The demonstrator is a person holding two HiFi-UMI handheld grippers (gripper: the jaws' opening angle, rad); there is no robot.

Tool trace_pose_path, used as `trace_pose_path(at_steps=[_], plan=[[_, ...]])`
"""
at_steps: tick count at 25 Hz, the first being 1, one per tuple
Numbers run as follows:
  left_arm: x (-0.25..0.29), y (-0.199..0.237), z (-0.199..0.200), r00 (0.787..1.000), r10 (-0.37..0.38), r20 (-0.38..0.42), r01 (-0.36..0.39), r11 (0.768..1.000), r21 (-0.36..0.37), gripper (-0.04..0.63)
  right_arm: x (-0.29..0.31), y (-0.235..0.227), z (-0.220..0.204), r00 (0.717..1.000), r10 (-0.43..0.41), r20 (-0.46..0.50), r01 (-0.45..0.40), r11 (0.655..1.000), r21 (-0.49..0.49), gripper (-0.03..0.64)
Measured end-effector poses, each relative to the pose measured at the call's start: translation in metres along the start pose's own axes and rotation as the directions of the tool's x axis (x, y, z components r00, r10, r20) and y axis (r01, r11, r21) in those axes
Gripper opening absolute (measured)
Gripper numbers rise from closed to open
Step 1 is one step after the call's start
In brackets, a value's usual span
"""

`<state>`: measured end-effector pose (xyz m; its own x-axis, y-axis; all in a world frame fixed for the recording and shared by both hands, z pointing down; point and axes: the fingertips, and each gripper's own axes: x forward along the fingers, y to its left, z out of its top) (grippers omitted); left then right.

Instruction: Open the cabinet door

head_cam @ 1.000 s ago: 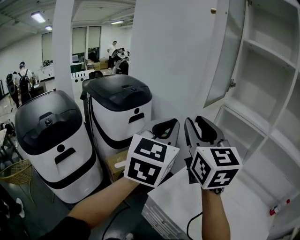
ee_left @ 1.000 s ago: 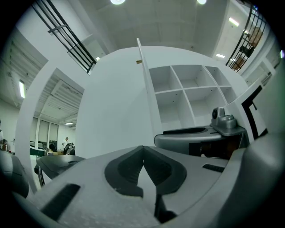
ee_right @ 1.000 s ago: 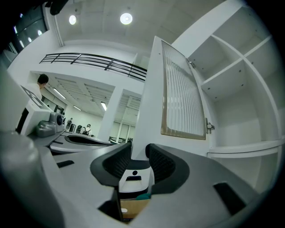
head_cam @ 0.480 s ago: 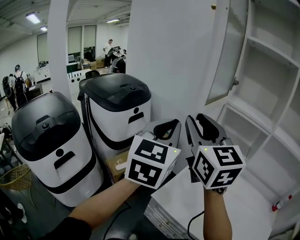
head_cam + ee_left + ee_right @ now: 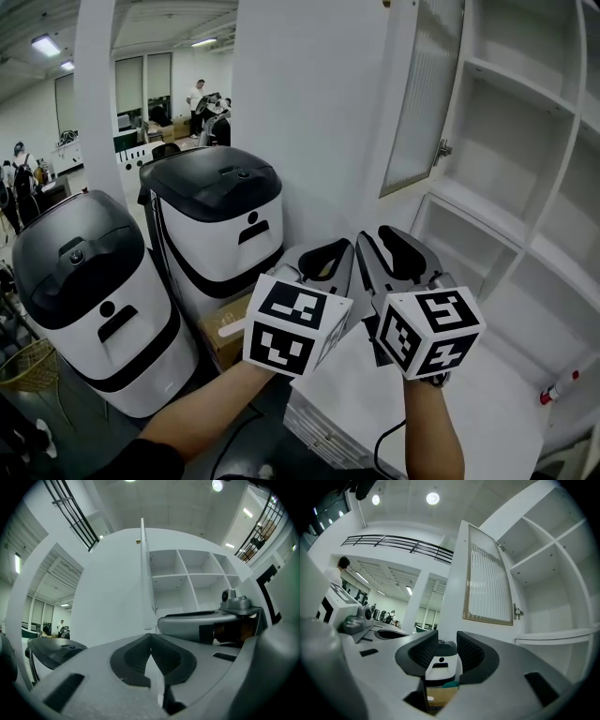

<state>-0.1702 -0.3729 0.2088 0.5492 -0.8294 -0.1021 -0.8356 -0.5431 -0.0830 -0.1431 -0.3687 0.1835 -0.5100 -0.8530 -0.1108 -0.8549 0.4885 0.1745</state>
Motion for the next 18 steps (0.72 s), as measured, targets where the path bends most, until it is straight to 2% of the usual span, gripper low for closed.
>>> trace_pose_path(at_steps=[8, 13, 18], plan=[[0.016, -0.044, 0.000, 0.999, -0.047, -0.011, 0.046, 0.999, -0.024, 0.012, -0.036, -0.037, -0.007, 0.997, -0.076, -0.024, 0.076, 0.997, 0.013, 0.127], [0.031, -0.079, 0.004, 0.996, -0.087, -0.010, 0.087, 0.996, -0.036, 0.012, -0.066, -0.069, -0.007, 0.989, -0.142, -0.032, 0.143, 0.990, 0.013, 0.086], [0.044, -0.113, 0.007, 0.991, -0.134, -0.009, 0.133, 0.988, -0.078, 0.012, -0.096, -0.095, -0.008, 0.979, -0.198, -0.045, 0.199, 0.980, 0.004, 0.063]])
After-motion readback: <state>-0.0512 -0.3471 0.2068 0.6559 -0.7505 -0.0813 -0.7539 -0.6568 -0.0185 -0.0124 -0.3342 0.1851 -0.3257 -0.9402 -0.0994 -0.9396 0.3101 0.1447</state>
